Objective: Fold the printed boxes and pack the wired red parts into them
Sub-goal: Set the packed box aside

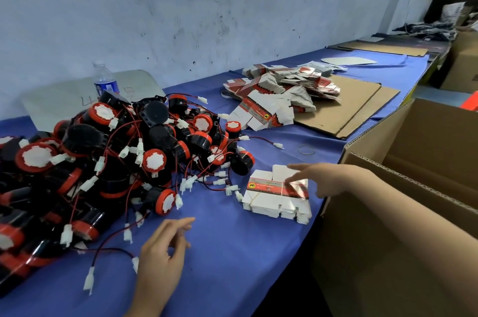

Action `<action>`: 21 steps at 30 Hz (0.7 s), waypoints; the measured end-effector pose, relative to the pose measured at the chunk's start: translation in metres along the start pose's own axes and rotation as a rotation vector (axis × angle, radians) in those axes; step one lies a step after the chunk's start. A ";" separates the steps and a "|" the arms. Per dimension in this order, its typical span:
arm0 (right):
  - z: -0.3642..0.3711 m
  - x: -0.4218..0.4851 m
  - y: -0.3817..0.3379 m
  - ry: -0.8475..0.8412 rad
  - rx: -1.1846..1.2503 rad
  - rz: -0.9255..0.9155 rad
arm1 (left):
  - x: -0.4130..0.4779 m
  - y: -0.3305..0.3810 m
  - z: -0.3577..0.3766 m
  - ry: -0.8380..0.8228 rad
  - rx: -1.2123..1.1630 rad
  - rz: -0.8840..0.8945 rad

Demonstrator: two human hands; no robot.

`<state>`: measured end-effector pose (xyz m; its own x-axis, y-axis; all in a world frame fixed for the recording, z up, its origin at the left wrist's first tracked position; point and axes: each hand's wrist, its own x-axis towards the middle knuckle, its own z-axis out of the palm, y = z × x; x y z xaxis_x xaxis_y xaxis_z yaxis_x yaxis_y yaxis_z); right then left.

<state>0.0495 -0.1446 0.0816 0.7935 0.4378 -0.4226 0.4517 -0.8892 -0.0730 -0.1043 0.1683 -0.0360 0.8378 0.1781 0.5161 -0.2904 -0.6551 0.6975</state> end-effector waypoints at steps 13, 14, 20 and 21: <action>0.030 -0.003 -0.017 0.123 -0.693 -0.283 | -0.001 -0.001 0.001 -0.041 0.003 0.048; 0.030 -0.004 -0.019 0.124 -0.697 -0.298 | -0.002 0.001 0.002 -0.046 0.021 0.078; 0.022 -0.006 -0.028 0.126 -0.700 -0.338 | -0.009 0.040 0.041 -0.203 0.098 0.401; 0.020 -0.006 -0.029 0.129 -0.691 -0.341 | -0.011 0.047 0.050 -0.233 0.088 0.434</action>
<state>0.0230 -0.1241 0.0680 0.5870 0.7217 -0.3668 0.7972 -0.4364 0.4172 -0.1039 0.0988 -0.0335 0.7321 -0.2868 0.6179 -0.6034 -0.6939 0.3928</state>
